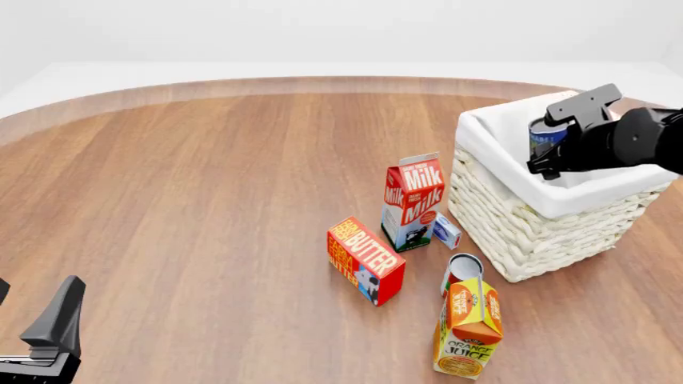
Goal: Pick up the alphabet soup, and put it in the basket.
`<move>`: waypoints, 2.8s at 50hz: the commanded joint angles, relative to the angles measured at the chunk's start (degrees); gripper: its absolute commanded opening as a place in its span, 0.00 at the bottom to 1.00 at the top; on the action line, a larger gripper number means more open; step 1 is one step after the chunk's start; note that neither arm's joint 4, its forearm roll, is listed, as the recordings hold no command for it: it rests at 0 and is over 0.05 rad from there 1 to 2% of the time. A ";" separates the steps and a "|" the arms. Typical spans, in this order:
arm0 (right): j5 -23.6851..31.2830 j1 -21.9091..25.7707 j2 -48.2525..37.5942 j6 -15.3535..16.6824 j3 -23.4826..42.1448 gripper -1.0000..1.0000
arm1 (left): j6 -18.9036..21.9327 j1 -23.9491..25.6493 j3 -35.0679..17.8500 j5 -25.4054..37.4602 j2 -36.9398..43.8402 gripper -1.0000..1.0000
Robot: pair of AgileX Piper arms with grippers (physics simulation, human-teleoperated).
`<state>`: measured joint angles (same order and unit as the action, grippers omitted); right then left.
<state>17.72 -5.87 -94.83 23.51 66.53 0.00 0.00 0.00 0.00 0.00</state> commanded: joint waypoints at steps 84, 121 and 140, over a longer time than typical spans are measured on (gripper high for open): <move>-3.08 -3.01 -4.57 -3.01 3.08 1.00 | 0.00 0.00 0.00 0.00 0.00 1.00; -3.17 -2.34 6.73 -4.33 -2.01 1.00 | 0.00 0.00 0.00 0.00 0.00 1.00; -1.43 -2.13 12.39 -4.54 -4.24 1.00 | 0.00 0.00 0.00 0.00 0.00 1.00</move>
<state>15.47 -8.06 -85.35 19.14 63.49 0.00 0.00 0.00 0.00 0.00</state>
